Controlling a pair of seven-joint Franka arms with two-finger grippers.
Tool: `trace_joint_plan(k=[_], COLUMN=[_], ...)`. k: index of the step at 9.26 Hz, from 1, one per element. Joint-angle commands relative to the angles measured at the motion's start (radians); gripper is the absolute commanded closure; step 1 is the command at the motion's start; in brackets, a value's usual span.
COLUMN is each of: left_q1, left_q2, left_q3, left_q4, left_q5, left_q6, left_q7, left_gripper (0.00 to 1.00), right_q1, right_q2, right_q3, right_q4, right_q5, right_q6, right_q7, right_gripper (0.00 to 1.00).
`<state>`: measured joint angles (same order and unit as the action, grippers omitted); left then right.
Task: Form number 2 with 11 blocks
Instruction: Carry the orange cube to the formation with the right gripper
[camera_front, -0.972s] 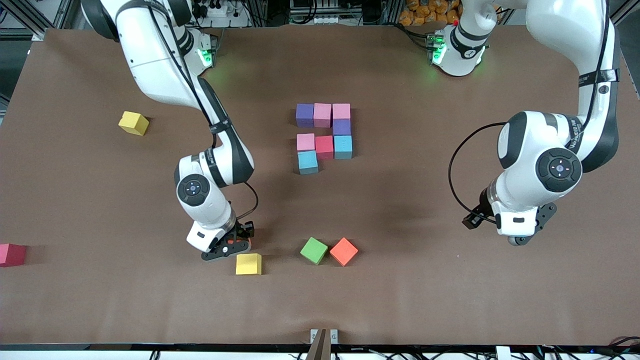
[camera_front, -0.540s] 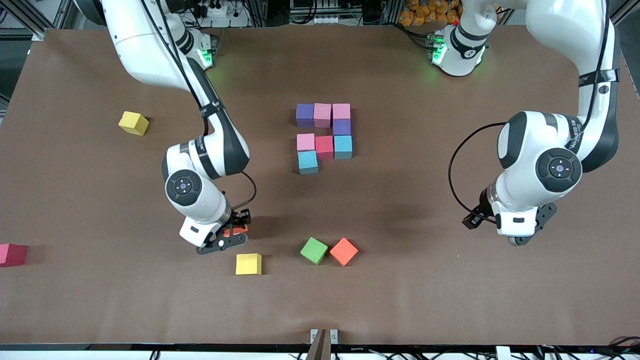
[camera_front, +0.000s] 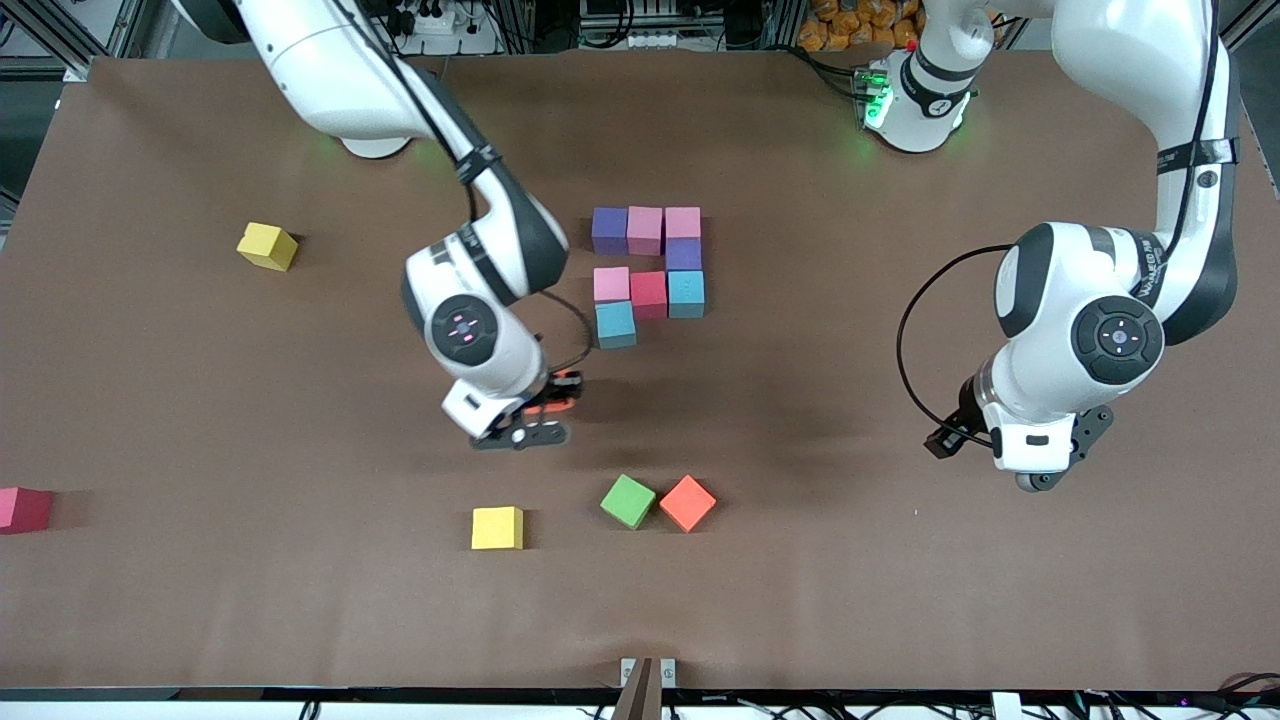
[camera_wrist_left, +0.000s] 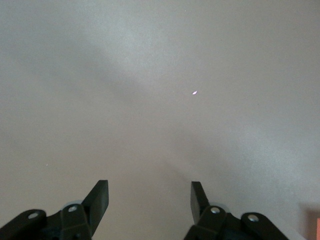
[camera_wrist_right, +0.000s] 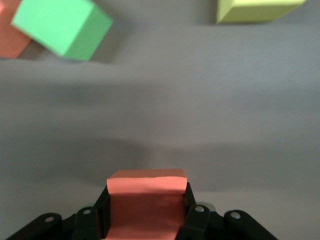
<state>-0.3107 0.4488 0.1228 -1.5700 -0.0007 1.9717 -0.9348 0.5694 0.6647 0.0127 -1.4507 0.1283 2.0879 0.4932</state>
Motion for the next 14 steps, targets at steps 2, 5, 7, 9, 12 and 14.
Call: trace_joint_plan(k=[2, 5, 7, 9, 12, 14], left_q1=[-0.004, -0.004, -0.004, -0.004, -0.005, -0.005], left_q2=[0.007, 0.007, 0.007, 0.007, 0.007, 0.007], left_q3=[0.005, 0.005, 0.005, 0.005, 0.005, 0.005], left_q4=[0.016, 0.016, 0.016, 0.016, 0.016, 0.016], left_q5=[-0.019, -0.019, -0.019, -0.019, -0.019, -0.019], left_q6=[-0.002, -0.002, -0.002, -0.002, -0.004, -0.002], left_q7=[-0.006, -0.006, -0.006, -0.007, -0.006, -0.006], left_gripper=[0.26, 0.26, 0.26, 0.26, 0.26, 0.26], right_q1=[0.016, 0.064, 0.055, 0.056, 0.066, 0.067], right_q2=[0.015, 0.067, 0.081, 0.088, 0.102, 0.104], right_q3=[0.061, 0.075, 0.073, 0.073, 0.073, 0.073], right_q4=[-0.02, -0.039, -0.036, -0.037, -0.054, -0.077], right_q5=[-0.013, -0.12, -0.139, -0.168, -0.197, -0.207], right_q6=[0.099, 0.186, 0.199, 0.204, 0.263, 0.297], right_q7=[0.184, 0.206, 0.199, 0.2, 0.202, 0.202], right_gripper=[0.93, 0.93, 0.93, 0.93, 0.93, 0.92])
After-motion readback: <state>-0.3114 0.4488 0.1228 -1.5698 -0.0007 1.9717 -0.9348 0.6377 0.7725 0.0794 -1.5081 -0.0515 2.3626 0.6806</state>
